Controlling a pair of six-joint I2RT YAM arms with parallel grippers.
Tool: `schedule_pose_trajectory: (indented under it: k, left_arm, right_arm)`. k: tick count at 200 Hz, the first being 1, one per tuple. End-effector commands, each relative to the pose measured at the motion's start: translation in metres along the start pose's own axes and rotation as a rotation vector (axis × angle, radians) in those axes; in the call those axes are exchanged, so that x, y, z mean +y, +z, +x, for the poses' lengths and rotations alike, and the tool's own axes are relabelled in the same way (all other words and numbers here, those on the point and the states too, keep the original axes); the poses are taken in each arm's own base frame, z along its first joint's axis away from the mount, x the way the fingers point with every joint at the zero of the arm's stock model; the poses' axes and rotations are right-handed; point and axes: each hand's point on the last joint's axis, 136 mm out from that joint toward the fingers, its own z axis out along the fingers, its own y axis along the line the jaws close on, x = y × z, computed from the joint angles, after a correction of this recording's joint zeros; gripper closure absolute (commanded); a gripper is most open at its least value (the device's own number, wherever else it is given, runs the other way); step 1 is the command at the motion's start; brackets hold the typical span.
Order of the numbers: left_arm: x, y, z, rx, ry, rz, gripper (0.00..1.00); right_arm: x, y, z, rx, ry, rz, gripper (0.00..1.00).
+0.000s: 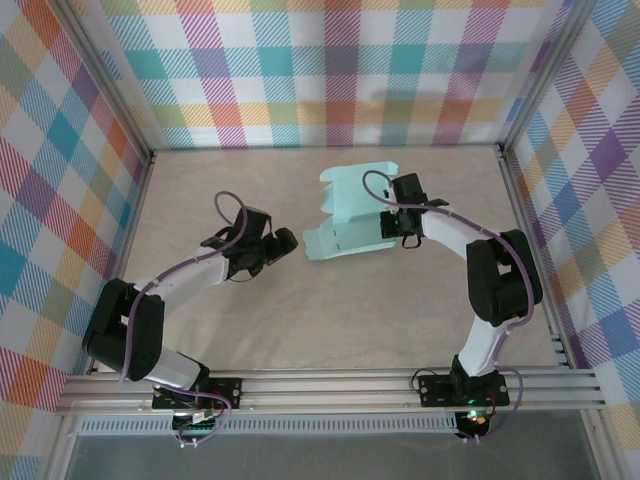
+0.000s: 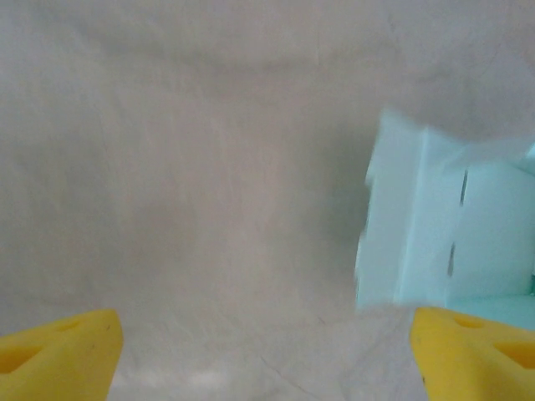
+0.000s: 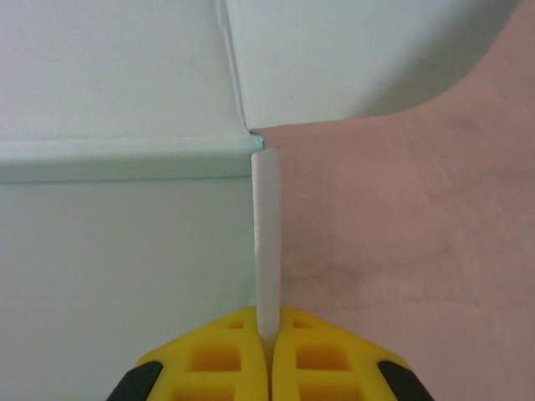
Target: Fold the paper box
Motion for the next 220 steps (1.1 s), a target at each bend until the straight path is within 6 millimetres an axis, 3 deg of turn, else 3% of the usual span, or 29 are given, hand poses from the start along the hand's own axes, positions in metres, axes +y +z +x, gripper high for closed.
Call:
schedule_pose_trajectory:
  k: [1,49,85,163,220]
  left_arm:
    - [-0.012,-0.003,0.022,0.037,-0.161,-0.046,0.15]
    - [-0.078,0.018,0.044,0.113,-0.218,0.048,0.29]
    - [-0.110,0.044,0.047,0.194,-0.232,0.074,0.42]
    - [-0.116,0.086,0.045,0.224,-0.156,-0.011,0.55]
    - [-0.117,0.091,0.054,0.299,0.072,-0.027,0.63]
  right_arm:
    - [-0.010,-0.002,0.009,0.029,0.242,0.066,1.00]
    - [-0.011,-0.003,0.018,0.013,0.276,0.085,1.00]
    - [-0.006,-0.002,0.026,0.023,0.246,0.085,1.00]
    - [-0.002,-0.002,0.026,0.023,0.222,0.066,1.00]
    - [0.004,0.000,0.033,0.064,0.152,0.034,1.00]
